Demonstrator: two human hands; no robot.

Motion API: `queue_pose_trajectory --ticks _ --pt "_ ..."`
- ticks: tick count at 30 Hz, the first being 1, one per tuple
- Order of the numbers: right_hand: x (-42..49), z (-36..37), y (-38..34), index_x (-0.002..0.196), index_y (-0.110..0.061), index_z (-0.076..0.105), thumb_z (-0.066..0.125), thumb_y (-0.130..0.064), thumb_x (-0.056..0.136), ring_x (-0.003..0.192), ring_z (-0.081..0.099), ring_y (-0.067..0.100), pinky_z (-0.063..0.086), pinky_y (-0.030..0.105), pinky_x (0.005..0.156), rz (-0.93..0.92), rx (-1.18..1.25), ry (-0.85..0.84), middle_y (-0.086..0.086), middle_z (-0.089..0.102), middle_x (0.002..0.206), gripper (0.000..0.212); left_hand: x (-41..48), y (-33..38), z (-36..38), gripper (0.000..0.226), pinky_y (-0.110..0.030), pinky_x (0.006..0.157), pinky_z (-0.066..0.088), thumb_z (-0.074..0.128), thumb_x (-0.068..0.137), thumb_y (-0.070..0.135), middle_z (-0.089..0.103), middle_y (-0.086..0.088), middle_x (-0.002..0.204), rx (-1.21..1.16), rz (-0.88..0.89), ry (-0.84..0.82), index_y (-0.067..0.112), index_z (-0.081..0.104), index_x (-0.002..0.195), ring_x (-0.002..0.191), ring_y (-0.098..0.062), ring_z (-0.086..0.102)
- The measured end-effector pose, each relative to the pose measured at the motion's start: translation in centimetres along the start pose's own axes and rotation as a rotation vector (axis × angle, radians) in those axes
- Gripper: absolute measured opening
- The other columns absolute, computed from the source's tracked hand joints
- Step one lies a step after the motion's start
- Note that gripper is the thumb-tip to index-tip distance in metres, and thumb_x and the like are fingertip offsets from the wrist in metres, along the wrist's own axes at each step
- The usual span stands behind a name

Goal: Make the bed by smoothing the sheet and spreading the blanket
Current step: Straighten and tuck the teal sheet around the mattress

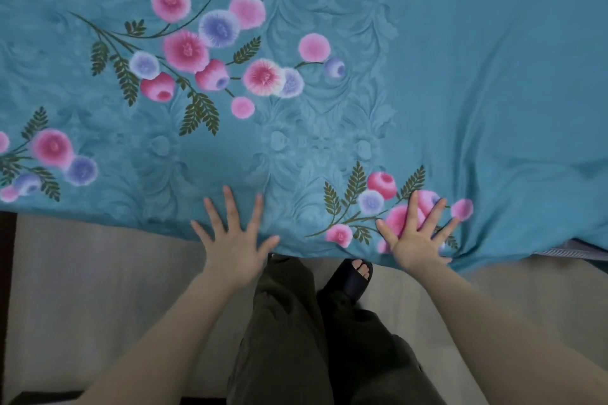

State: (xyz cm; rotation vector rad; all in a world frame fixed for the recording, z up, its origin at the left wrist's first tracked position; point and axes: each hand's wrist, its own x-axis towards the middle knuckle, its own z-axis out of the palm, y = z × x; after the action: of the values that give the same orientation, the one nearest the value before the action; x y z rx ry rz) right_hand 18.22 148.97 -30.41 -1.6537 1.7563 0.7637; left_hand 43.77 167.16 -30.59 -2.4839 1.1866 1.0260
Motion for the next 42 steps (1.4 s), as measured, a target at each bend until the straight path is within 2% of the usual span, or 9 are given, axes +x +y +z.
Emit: queue_pose_trajectory --ticks 4,7,13,20,27,30,33,36,42 --pt "0.1 -0.7 -0.4 0.109 -0.065 -0.047 0.006 -0.098 0.046 0.138 -0.036 0.036 0.002 0.077 0.102 0.059 -0.017 -0.036 -0.006 -0.045 0.148 0.090 -1.2 4.0 0.0 0.071 -0.069 0.106 -0.015 -0.007 0.076 0.079 -0.043 -0.001 0.149 0.053 0.385 -0.142 0.052 -0.029 0.138 0.140 -0.038 -0.031" --pt "0.2 -1.3 -0.8 0.110 -0.059 -0.048 0.007 -0.096 0.045 0.136 -0.038 0.040 0.000 0.075 0.104 0.071 -0.041 -0.094 -0.003 -0.047 0.146 0.093 0.3 6.8 -1.9 0.060 -0.064 0.114 -0.005 0.003 0.088 0.068 -0.033 0.020 0.152 -0.045 0.661 -0.130 0.053 -0.017 0.143 0.142 -0.012 -0.029" --pt "0.2 -1.6 -0.6 0.114 -0.056 -0.049 0.001 -0.095 0.042 0.133 -0.041 0.043 0.002 0.077 0.102 0.031 -0.025 -0.139 -0.003 -0.055 0.138 0.096 7.2 9.5 -5.5 0.080 -0.066 0.111 0.006 0.039 0.091 0.059 -0.028 0.012 0.155 -0.008 0.346 0.087 0.033 -0.006 0.152 0.148 -0.021 -0.016" --pt "1.8 -1.3 1.1 0.105 -0.060 -0.053 0.029 -0.090 0.070 0.106 -0.061 0.038 -0.008 0.080 0.096 -0.094 -0.030 -0.209 -0.006 -0.072 0.110 0.094 5.0 13.2 -1.6 0.083 -0.082 0.098 0.011 0.038 0.085 0.069 -0.034 0.011 0.154 0.237 0.473 -0.004 0.052 -0.019 0.142 0.145 -0.031 -0.024" --pt "2.0 -5.0 3.2 0.142 -0.054 -0.019 0.051 -0.055 0.088 0.132 -0.040 0.044 0.000 0.077 0.104 -0.309 0.067 -0.384 0.002 -0.043 0.149 0.088 -1.9 18.6 3.0 0.079 -0.083 0.086 0.025 0.008 0.083 0.077 0.020 0.000 0.160 0.361 0.491 -0.063 0.036 0.028 0.149 0.145 -0.035 0.021" --pt "2.6 -8.8 7.5 0.148 -0.027 0.027 0.052 -0.038 0.094 0.142 0.015 0.038 0.017 0.046 0.117 -0.446 0.253 -0.219 0.014 0.018 0.152 0.061 -3.6 21.2 4.9 0.087 -0.080 0.089 0.028 0.013 0.082 0.079 0.015 0.003 0.161 0.314 0.443 -0.072 0.028 0.020 0.152 0.146 -0.032 0.014" --pt "3.4 -11.8 15.2 0.120 -0.003 0.055 0.053 -0.010 0.092 0.111 0.052 0.033 0.039 0.039 0.098 -0.359 0.574 0.223 0.017 0.052 0.118 0.029 -4.9 24.5 6.2 0.088 -0.074 0.098 0.027 0.010 0.082 0.080 0.004 0.006 0.162 0.257 0.421 -0.091 0.029 0.007 0.154 0.148 -0.027 0.006" --pt "5.0 -13.6 24.6 0.105 -0.001 0.057 0.057 -0.001 0.086 0.099 0.054 0.033 0.041 0.035 0.090 -0.151 0.635 0.556 0.017 0.055 0.104 0.019 -5.6 28.7 6.6 0.089 -0.065 0.106 0.031 0.004 0.083 0.079 0.010 0.007 0.160 0.236 0.494 -0.062 0.025 0.010 0.153 0.148 -0.026 0.012" --pt "9.6 -16.1 37.1 0.132 -0.019 0.050 0.071 -0.017 0.080 0.109 0.041 0.034 0.046 0.046 0.091 -0.116 0.154 0.515 0.014 0.041 0.122 0.056 -6.0 38.7 6.1 0.069 -0.050 0.099 0.046 0.052 0.085 0.054 0.038 -0.013 0.150 0.084 0.662 0.228 0.020 0.042 0.144 0.125 -0.036 0.050"
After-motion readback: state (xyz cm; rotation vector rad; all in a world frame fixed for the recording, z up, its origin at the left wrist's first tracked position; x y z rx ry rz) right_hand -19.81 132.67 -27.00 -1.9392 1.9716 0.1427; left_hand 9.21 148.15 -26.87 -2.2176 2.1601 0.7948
